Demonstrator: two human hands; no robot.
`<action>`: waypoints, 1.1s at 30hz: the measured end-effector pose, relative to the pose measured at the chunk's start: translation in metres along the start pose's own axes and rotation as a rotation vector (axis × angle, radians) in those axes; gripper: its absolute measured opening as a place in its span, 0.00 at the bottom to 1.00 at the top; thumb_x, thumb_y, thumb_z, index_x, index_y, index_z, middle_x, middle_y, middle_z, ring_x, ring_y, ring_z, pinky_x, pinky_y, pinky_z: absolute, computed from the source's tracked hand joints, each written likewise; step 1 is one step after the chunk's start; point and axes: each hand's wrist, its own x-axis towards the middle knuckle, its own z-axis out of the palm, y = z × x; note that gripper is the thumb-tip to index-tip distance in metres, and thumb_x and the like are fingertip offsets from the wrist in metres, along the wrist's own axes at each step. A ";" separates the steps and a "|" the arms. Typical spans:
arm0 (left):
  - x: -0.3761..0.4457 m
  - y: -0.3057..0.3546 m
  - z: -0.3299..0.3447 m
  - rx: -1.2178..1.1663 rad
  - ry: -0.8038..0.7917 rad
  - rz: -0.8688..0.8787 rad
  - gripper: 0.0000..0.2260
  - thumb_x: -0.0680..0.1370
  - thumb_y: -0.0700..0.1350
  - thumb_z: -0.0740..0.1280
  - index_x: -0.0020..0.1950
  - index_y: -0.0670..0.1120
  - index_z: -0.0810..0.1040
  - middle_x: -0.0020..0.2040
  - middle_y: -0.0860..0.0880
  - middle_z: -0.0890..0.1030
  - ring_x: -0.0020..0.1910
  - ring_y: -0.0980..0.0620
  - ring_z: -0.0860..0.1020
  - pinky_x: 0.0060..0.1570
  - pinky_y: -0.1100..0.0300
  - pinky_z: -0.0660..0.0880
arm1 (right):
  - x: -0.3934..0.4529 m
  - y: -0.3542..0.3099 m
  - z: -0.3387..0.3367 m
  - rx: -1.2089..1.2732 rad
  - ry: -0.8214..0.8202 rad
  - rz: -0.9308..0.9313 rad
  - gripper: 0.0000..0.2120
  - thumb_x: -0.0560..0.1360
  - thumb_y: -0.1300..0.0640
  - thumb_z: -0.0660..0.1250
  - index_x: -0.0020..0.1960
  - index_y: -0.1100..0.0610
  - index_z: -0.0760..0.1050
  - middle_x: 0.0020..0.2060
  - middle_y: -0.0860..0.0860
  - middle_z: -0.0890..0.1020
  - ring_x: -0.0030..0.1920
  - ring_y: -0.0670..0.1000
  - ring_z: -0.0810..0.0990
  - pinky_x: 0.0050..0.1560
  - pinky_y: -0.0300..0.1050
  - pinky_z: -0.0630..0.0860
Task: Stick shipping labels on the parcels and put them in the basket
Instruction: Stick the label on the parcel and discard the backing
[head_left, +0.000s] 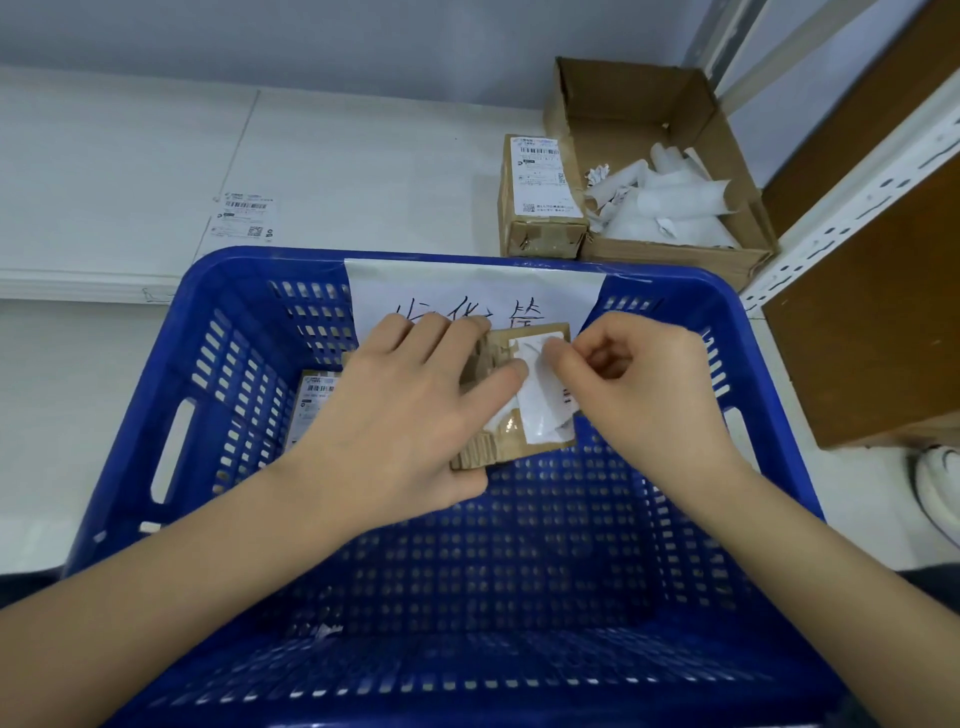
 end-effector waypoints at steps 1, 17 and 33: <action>0.000 0.001 -0.001 0.003 0.006 0.002 0.34 0.56 0.56 0.75 0.59 0.45 0.78 0.57 0.37 0.78 0.47 0.38 0.78 0.44 0.50 0.69 | 0.001 0.000 -0.001 0.013 -0.007 0.013 0.10 0.73 0.55 0.71 0.35 0.57 0.78 0.27 0.46 0.79 0.30 0.45 0.77 0.37 0.44 0.77; 0.002 -0.010 -0.003 0.007 0.004 -0.033 0.28 0.64 0.60 0.63 0.60 0.47 0.70 0.56 0.38 0.78 0.48 0.38 0.78 0.45 0.49 0.72 | -0.002 -0.006 -0.007 0.156 -0.229 0.013 0.04 0.76 0.57 0.67 0.47 0.49 0.78 0.39 0.43 0.81 0.41 0.40 0.78 0.39 0.28 0.72; 0.001 -0.009 -0.004 0.002 0.049 0.011 0.29 0.63 0.59 0.66 0.61 0.48 0.69 0.57 0.38 0.78 0.48 0.39 0.78 0.46 0.50 0.70 | 0.000 -0.006 -0.002 0.233 -0.197 0.109 0.07 0.71 0.54 0.73 0.40 0.57 0.81 0.33 0.52 0.82 0.34 0.50 0.79 0.35 0.36 0.75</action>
